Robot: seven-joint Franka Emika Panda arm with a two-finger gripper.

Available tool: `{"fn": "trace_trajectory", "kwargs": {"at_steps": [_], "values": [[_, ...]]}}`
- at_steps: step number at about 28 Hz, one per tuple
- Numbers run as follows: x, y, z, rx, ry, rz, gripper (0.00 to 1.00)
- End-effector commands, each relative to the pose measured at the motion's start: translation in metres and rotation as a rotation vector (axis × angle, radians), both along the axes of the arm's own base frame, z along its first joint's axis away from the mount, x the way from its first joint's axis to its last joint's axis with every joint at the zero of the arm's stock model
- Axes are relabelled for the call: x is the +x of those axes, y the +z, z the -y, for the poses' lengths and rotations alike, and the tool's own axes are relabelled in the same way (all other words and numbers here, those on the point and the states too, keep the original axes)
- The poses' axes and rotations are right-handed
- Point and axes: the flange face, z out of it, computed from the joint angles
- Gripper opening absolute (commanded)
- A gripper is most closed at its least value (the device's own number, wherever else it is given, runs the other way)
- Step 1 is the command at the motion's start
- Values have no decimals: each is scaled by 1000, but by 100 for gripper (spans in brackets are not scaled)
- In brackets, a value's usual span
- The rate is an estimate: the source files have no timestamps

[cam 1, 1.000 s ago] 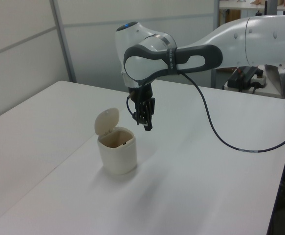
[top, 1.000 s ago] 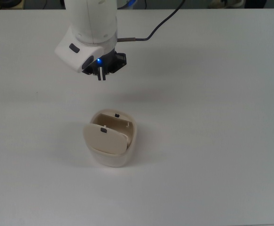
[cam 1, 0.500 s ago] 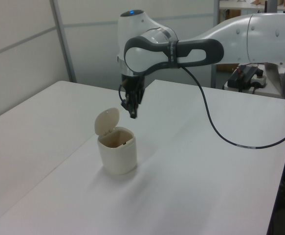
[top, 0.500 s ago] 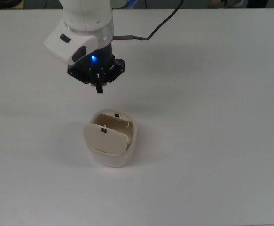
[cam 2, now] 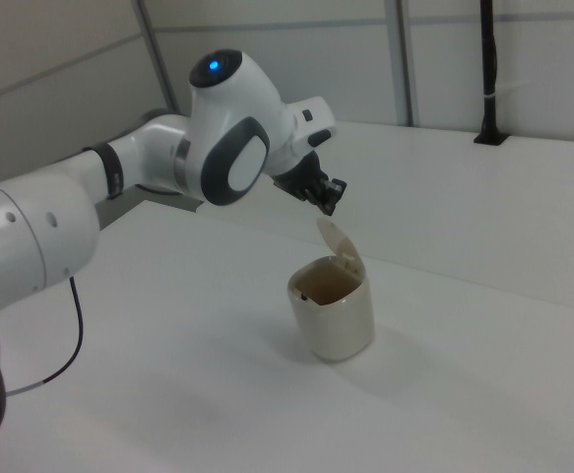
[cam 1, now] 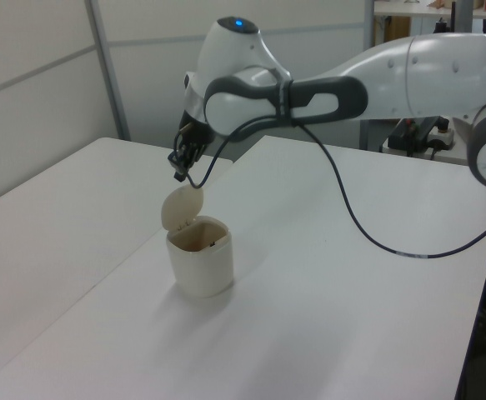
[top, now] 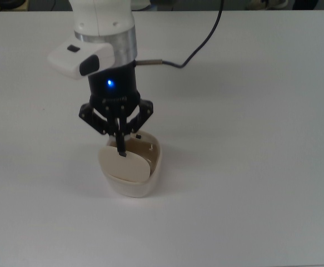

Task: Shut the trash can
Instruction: 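Push the open lid forward and down with the gripper fingertips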

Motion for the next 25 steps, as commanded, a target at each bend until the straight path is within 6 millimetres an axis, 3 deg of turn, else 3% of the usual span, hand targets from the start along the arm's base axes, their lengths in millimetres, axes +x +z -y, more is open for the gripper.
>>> {"fn": "trace_trajectory", "kwargs": {"at_steps": [1, 15, 21, 25], "values": [[14, -13, -2, 23, -21, 83, 0], [17, -22, -6, 29, -22, 96, 0], [8, -39, -10, 31, -9, -51, 0], [1, -35, -11, 35, -2, -101, 0]]}}
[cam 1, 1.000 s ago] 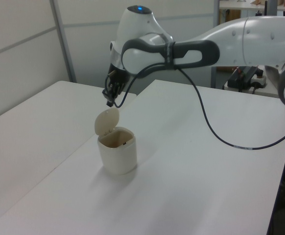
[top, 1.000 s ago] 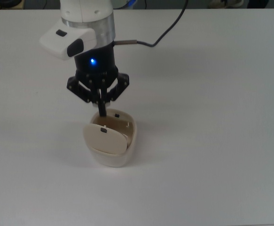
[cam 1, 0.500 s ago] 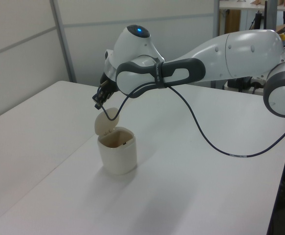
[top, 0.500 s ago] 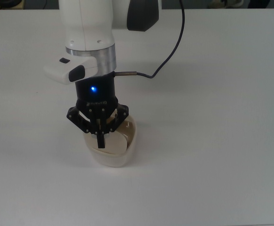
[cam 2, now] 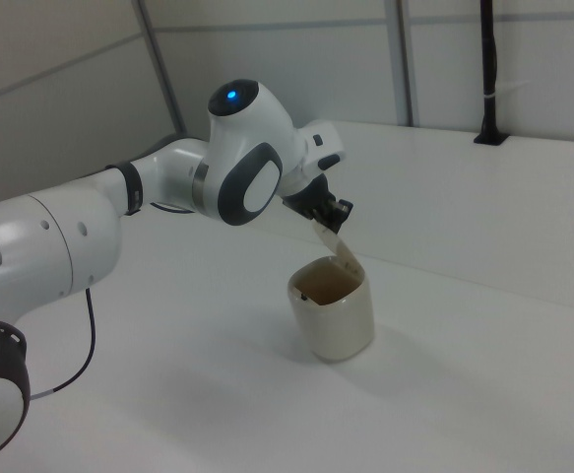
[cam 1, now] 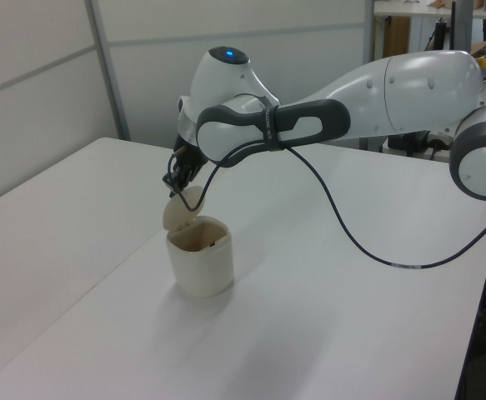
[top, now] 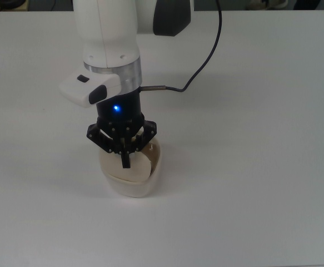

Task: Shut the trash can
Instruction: 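Push the open lid forward and down with the gripper fingertips, then press the gripper down on the lid to seat it shut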

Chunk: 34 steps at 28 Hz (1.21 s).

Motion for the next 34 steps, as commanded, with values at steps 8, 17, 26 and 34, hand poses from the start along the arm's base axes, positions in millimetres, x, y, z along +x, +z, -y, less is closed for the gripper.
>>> {"fn": "trace_trajectory", "kwargs": {"at_steps": [8, 17, 26, 34], "values": [[-27, -1, -5, 20, 18, -207, 0], [-32, -25, -11, 10, 31, -276, 0], [-35, -49, -11, 3, 36, -321, 0], [-37, -66, -13, -15, 43, -351, 0]]}}
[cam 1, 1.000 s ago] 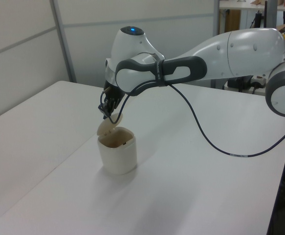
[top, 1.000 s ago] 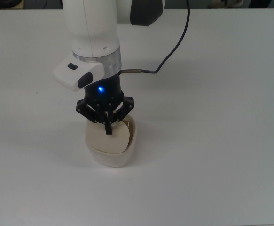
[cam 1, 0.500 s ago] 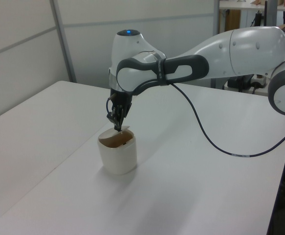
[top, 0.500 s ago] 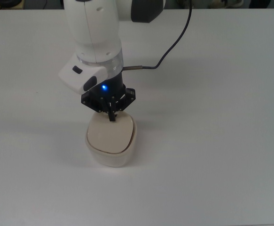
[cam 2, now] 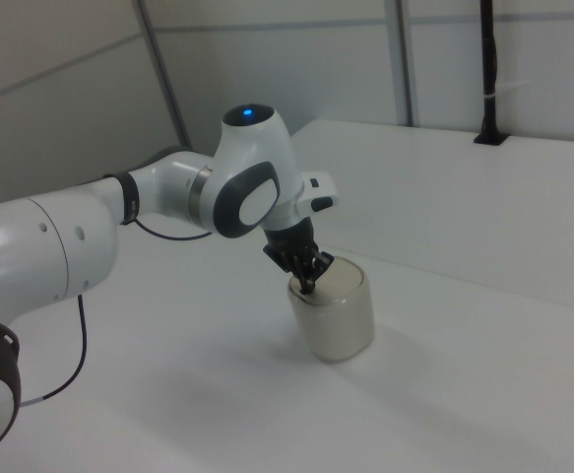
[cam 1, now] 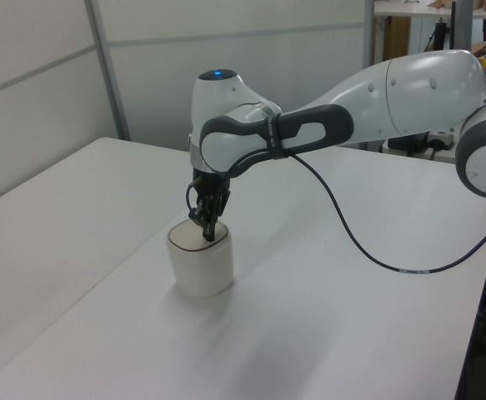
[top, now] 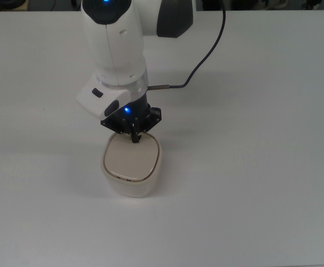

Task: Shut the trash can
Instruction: 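Press the gripper down on the lid to seat it shut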

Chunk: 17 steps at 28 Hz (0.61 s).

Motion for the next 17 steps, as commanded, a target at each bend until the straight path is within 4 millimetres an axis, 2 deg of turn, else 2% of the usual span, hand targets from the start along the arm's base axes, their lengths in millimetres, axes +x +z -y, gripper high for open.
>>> {"fn": "trace_trajectory", "kwargs": {"at_steps": [1, 11, 14, 17], "values": [[-6, -14, -5, -16, 19, -38, 0], [-5, -28, -4, -30, 24, -59, 0], [-5, -27, -4, -29, 24, -58, 2], [-3, -14, -2, -24, 17, -35, 3]]}}
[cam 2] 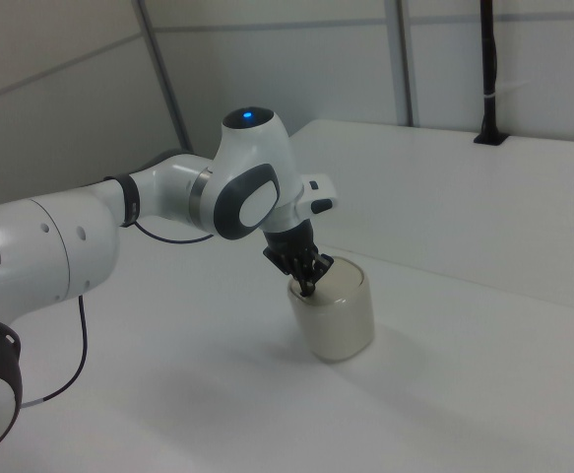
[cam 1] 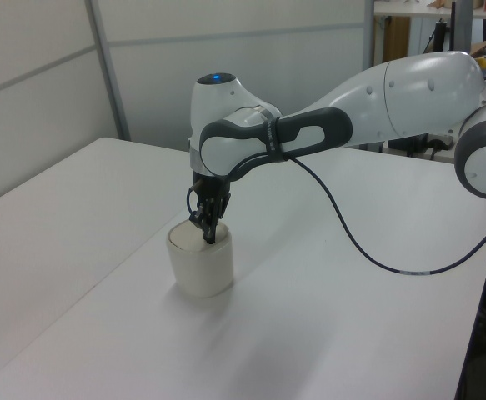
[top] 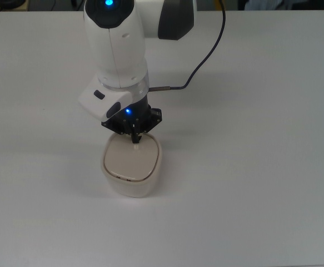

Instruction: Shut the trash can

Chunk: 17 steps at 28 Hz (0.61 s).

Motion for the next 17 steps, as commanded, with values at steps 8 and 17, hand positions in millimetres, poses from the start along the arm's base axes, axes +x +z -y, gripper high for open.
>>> {"fn": "trace_trajectory", "kwargs": {"at_steps": [8, 17], "values": [[-11, 49, 10, -2, -7, 11, 5], [-28, 69, 11, -16, -5, -42, 43]]}}
